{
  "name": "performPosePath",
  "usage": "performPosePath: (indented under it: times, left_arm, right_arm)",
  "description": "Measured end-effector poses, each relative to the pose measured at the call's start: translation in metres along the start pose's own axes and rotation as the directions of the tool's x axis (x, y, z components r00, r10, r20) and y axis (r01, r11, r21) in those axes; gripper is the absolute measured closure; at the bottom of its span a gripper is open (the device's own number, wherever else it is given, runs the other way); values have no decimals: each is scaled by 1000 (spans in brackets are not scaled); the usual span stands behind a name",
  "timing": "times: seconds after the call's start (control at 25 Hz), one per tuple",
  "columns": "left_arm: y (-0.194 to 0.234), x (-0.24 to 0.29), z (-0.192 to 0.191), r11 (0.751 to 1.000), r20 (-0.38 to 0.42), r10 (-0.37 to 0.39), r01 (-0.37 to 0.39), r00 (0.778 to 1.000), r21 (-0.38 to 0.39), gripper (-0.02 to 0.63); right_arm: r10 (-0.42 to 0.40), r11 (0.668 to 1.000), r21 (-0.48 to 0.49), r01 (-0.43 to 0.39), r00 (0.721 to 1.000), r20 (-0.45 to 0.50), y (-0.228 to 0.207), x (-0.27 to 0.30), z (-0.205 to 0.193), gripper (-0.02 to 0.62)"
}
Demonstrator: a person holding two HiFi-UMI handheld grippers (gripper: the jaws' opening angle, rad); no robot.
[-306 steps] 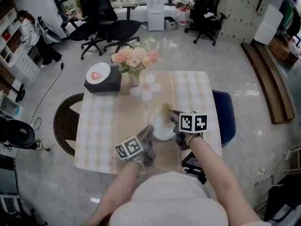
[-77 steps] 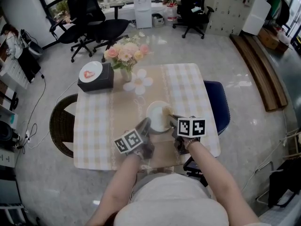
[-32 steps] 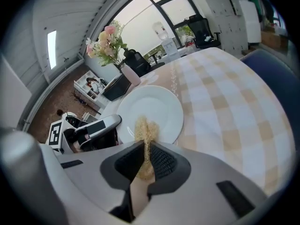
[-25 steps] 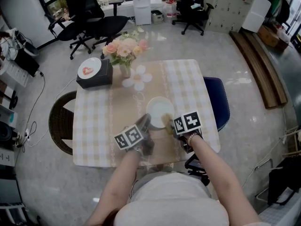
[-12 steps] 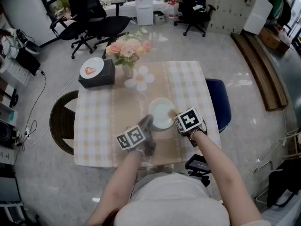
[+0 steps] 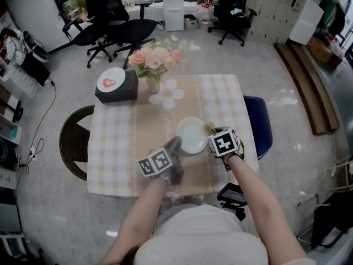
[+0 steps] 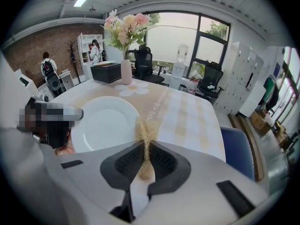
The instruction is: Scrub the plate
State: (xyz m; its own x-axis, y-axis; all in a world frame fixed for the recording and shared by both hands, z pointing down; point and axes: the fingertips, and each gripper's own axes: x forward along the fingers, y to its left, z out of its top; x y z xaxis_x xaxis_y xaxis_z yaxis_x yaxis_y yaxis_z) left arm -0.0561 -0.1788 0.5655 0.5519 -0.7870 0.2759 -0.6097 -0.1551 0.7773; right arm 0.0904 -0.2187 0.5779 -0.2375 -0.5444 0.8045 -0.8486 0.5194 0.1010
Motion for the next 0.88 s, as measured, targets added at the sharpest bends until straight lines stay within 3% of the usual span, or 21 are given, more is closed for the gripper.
performPosePath:
  times: [0.16, 0.44, 0.72, 0.88]
  left_arm:
    - [-1, 1, 0, 1000, -18, -4, 4, 1000, 1, 584]
    - [1, 1, 0, 1000, -24, -13, 13, 1000, -19, 584]
    - [-10, -10, 11, 996, -14, -22, 24, 1000, 87, 584]
    - [-20, -16, 20, 968, -20, -6, 11, 1000, 250, 584]
  right_arm:
    - [0, 996, 86, -7, 997, 81, -8, -11, 9, 552]
    - [72, 978, 178, -108, 977, 201, -4, -36, 14, 552]
    - [89, 951, 261, -165, 956, 281, -16, -55, 5, 552]
    - [90, 939, 287, -187, 943, 322, -20, -60, 3, 552]
